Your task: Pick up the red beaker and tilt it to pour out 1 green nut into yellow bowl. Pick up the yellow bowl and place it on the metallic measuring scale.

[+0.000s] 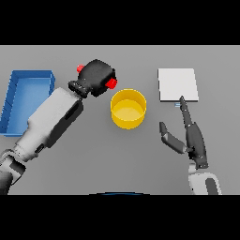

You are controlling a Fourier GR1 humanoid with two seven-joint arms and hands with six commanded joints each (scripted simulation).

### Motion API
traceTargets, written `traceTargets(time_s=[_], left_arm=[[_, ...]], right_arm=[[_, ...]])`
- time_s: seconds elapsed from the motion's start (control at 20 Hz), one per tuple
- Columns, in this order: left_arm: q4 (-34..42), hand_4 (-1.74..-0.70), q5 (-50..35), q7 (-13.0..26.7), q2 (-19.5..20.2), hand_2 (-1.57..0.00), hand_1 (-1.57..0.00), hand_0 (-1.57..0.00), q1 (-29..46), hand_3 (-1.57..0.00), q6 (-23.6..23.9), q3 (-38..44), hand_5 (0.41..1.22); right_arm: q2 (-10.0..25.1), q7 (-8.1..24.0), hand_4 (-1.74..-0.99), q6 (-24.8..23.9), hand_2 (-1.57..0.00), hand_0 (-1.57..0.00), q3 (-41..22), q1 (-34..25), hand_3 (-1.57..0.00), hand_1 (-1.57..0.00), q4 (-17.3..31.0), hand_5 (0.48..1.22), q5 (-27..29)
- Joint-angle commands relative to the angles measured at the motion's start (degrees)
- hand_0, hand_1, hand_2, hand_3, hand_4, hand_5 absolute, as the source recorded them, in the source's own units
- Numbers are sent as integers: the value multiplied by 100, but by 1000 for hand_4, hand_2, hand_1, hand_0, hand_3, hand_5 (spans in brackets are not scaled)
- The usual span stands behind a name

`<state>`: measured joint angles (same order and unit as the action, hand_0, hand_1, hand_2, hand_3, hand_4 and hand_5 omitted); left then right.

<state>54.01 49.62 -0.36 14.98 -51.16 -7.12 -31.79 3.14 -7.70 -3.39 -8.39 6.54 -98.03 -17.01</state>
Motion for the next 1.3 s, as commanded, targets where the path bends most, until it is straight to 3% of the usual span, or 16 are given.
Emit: traceTargets(time_s=[0.0, 0.1, 0.25, 0.4, 0.5, 0.65, 1.0, 1.05, 1.25], left_arm=[[-102, -1647, 131, -30, 18, -1570, -1570, -1570, -171, -1570, -186, -152, 1207], [-282, -1582, 395, -123, 50, -1570, -1570, -1570, -483, -1570, -515, -475, 1212], [-701, -1657, 752, -88, -159, -1571, -1571, -1571, -897, -1571, -714, -912, 1216], [-922, -1696, 1127, -179, -94, -1571, -1571, -1571, -1154, -1571, -879, -1396, 1219], [-963, -1712, 1323, -169, -82, -1571, -1571, -1571, -1315, -1571, -1038, -1668, 1219], [-1257, -1726, 1562, -215, -129, -1571, -1571, -1571, -1554, -1571, -934, -1983, 1220], [-1347, -1737, 2107, -73, -379, -1571, -1571, -1571, -1690, -1571, -687, -2572, 1221], [-1349, -1736, 2205, -100, -394, -1571, -1571, -1571, -1720, -1571, -658, -2657, 1221], [-1580, -1733, 2612, -279, -521, -1571, -1571, -1571, -1993, -1571, -749, -3016, 1221]], right_arm=[[-19, -21, -1066, -12, 1, 1, 1, -29, 1, 1, -21, 684, 12], [12, -43, -1063, 36, 1, 1, 93, -66, 1, 1, 46, 681, 153], [-33, -4, -1056, 56, 1, 1, 54, -14, 1, 1, 114, 672, 140], [-16, -123, -1066, 100, 1, 1, -8, 11, 1, 1, 118, 689, 97], [-37, 10, -1064, 131, 1, 1, 17, -95, 1, 1, 140, 690, 170], [-10, -136, -1060, 107, 1, 1, 13, -28, 1, 1, 162, 700, 121], [-127, -129, -1055, 40, 1, 1, -1, -5, 1, 1, 159, 691, 135], [-128, -39, -1065, 7, 1, 1, 21, -70, 1, 1, 169, 684, 122], [-135, -178, -1077, -67, 1, 1, -15, -88, 1, 1, 268, 676, -7]])
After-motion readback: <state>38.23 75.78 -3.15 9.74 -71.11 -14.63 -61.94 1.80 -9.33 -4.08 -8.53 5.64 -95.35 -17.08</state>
